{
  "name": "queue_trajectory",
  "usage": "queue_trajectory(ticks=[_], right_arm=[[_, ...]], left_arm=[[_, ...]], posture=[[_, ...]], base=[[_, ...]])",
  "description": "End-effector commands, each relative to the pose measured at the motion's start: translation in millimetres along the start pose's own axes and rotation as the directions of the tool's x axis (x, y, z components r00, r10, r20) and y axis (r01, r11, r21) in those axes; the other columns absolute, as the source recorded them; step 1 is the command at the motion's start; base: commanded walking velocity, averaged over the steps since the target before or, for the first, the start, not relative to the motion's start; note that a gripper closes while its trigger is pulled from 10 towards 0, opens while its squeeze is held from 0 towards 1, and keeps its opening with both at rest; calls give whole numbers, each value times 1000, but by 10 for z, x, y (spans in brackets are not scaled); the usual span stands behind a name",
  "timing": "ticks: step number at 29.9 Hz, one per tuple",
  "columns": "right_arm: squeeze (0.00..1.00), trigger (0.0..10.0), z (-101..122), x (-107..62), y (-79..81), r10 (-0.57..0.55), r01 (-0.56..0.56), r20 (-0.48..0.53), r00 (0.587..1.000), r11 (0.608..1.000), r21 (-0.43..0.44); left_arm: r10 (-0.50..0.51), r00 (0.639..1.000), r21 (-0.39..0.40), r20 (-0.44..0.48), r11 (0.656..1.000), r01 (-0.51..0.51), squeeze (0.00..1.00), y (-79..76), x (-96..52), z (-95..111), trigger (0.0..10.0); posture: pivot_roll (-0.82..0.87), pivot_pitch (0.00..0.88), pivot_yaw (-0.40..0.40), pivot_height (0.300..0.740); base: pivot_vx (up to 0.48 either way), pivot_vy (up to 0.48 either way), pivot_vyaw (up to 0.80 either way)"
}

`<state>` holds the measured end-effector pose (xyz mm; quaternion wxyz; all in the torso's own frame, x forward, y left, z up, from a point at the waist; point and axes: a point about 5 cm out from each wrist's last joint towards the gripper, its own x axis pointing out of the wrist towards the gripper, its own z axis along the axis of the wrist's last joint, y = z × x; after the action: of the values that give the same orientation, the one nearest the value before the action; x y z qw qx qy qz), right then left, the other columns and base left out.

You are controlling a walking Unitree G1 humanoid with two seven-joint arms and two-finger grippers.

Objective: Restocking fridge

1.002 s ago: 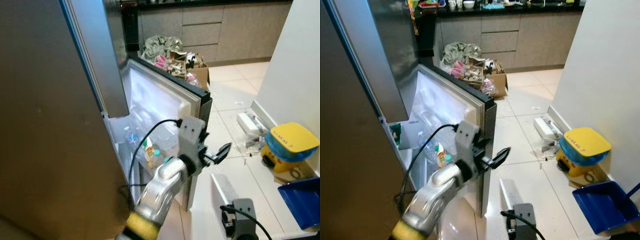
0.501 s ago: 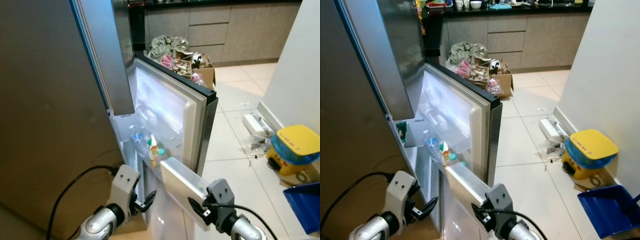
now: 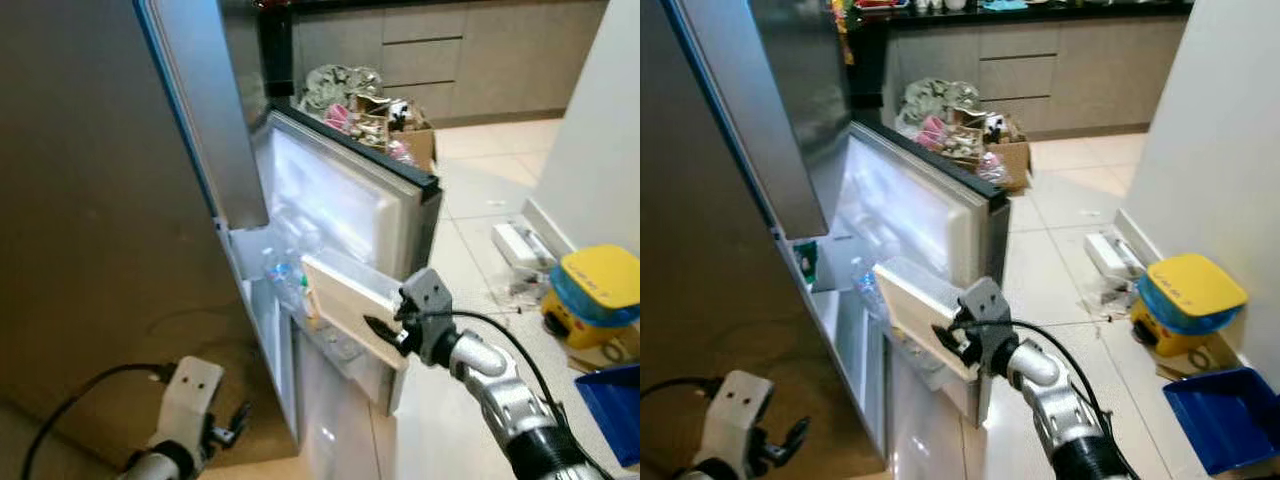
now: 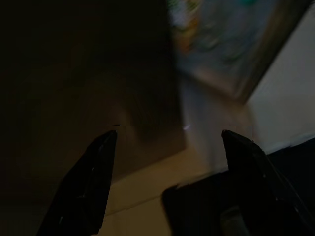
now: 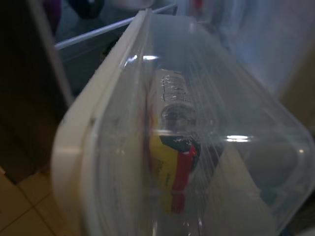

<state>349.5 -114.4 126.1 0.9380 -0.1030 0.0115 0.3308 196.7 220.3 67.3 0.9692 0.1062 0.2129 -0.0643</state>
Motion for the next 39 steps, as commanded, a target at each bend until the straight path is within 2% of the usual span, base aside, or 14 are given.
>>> queue_trajectory(ticks=[1,5,9,12,13,15,16,17,19,24,31,34,38,39], right_arm=[[0,10000,18,33,2,-11,10,26,1000,1000,22],[0,10000,22,168,2,-36,36,2,999,999,26],[0,10000,-39,93,-215,-176,174,-58,983,984,-35],[0,10000,-139,-221,-638,-379,373,-104,920,925,-69],[0,10000,-139,-221,-638,-379,373,-104,920,925,-69],[0,10000,-173,-442,-864,-467,458,-111,877,884,-98],[0,10000,-173,-442,-864,-467,458,-111,877,884,-98],[0,10000,-177,-671,-1077,-553,539,-104,827,831,-135],[0,10000,-177,-671,-1077,-553,539,-104,827,831,-135],[0,10000,-68,-1106,-1448,-721,706,-27,693,686,-175],[0,10000,-72,-948,-1249,-656,655,36,754,748,-107],[0,10000,-239,-712,-813,-555,557,44,831,829,-52],[0,10000,-387,-616,-518,-516,517,27,856,856,-10],[0,10000,-467,-589,-382,-499,499,11,867,867,9]], left_arm=[[26,1000,36,-11,999,-26,0,62,-41,-12,10000],[50,999,30,-3,998,-50,0,65,-112,19,10000],[57,998,29,-6,998,-56,0,69,-144,10,10000],[43,999,31,-15,999,-43,0,45,-135,-12,10000],[43,999,31,-15,999,-43,0,45,-135,-12,10000],[34,999,32,-15,999,-33,0,38,-95,-7,10000],[34,999,32,-15,999,-33,0,38,-95,-7,10000],[22,1000,33,-5,999,-22,0,26,-31,22,10000],[22,1000,33,-5,999,-22,0,26,-31,22,10000],[1,1000,37,19,999,-2,0,-4,110,108,10000],[-5,1000,37,22,999,4,0,-19,146,119,10000],[-6,1000,47,18,999,5,0,-38,154,116,10000],[2,1000,54,11,999,-2,0,-37,165,112,10000],[8,1000,56,-1,998,-8,0,-35,170,96,10000]], posture=[[86,141,77,740],[122,145,83,740],[123,147,89,740],[91,146,100,740],[91,146,100,740],[74,143,104,740],[74,143,104,740],[46,133,112,740],[46,133,112,740],[16,121,119,740],[9,115,123,740],[11,116,125,740],[13,130,120,740],[13,130,120,740]], base=[[0,0,0],[0,0,0],[0,0,0],[0,0,0],[0,0,0],[0,0,0],[0,0,0],[0,0,0],[0,0,0],[0,0,0],[0,0,0],[0,0,0],[0,0,0],[0,0,0]])
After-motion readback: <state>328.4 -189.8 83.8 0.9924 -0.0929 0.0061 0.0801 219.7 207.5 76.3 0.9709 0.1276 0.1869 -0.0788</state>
